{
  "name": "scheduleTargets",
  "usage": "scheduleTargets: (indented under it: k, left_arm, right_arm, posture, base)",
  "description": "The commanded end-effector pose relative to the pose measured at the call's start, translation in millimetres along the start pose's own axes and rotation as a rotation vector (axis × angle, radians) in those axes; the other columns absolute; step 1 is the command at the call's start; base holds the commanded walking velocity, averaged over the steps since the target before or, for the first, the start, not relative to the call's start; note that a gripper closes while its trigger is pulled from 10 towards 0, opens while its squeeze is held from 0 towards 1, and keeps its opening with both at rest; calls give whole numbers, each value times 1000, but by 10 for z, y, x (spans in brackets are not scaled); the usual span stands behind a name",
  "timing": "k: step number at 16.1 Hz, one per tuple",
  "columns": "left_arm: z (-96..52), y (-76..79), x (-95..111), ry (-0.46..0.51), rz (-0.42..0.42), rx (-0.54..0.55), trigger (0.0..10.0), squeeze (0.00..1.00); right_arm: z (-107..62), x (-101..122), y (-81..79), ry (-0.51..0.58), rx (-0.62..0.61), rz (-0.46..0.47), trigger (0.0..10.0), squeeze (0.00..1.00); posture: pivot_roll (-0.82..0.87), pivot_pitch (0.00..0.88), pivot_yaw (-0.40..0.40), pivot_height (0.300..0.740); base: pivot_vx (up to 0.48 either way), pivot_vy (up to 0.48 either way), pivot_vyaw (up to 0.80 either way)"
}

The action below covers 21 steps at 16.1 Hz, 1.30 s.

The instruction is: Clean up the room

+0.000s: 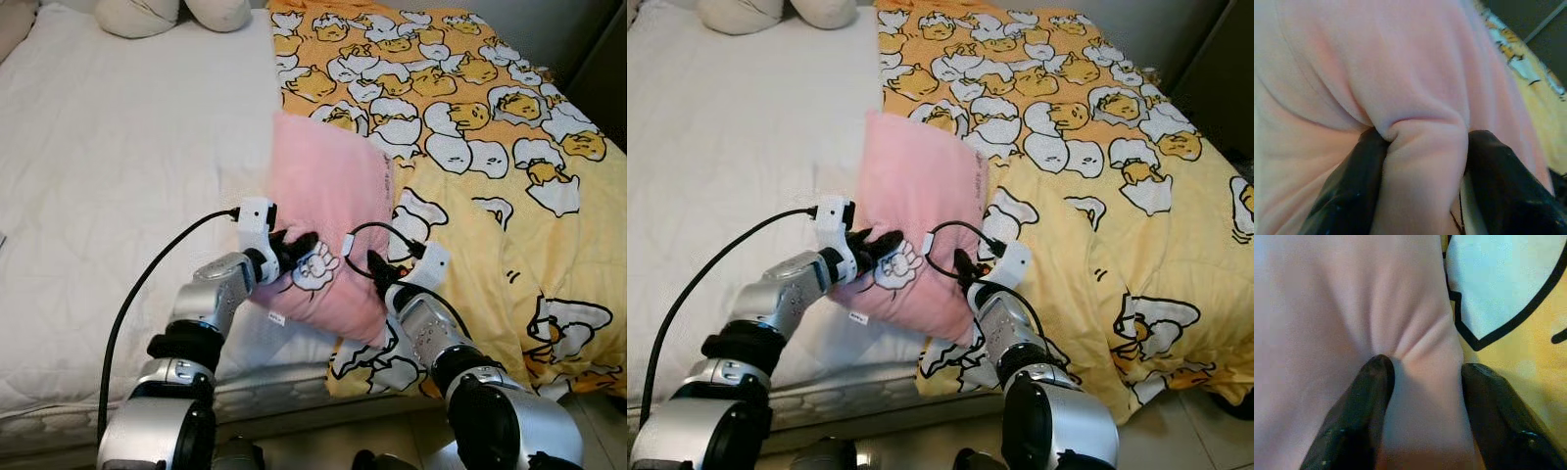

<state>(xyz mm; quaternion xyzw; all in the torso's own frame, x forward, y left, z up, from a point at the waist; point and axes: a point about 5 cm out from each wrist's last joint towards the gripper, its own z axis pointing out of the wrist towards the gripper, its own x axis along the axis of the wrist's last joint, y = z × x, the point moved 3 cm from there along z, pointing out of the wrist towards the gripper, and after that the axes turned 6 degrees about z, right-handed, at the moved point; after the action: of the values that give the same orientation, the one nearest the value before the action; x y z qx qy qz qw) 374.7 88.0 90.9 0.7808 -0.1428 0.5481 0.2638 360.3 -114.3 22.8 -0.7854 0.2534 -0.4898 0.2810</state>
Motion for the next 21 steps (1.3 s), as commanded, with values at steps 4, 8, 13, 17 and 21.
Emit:
scheduleTargets:
  k: [4, 8, 13, 17, 21]
  left_arm:
    - [68, 120, 222, 128, 88, -39, 0, 0]
    - [137, 230, 489, 238, 136, -45, 0, 0]
    - [34, 211, 746, 342, 261, -38, 0, 0]
    - [82, 160, 624, 259, 335, -27, 0, 0]
    - [97, 162, 542, 227, 361, -28, 0, 0]
  right_arm:
    - [-11, 223, 34, 74, 24, -66, 0, 0]
    - [-5, 542, -52, 171, 76, -138, 0, 0]
    - [-63, 707, -238, 293, 191, -154, 0, 0]
    - [-63, 553, -89, 241, 73, -324, 4902, 0]
    - [-86, 592, 17, 247, 17, -329, 10000, 0]
  posture:
    - [139, 0, -63, 740]
    - [110, 0, -53, 740]
    - [40, 0, -42, 740]
    - [53, 0, -27, 740]
    - [79, 0, -30, 740]
  base:
    - [0, 0, 0]
    - [0, 0, 0]
    - [0, 0, 0]
    - [0, 0, 0]
    - [0, 0, 0]
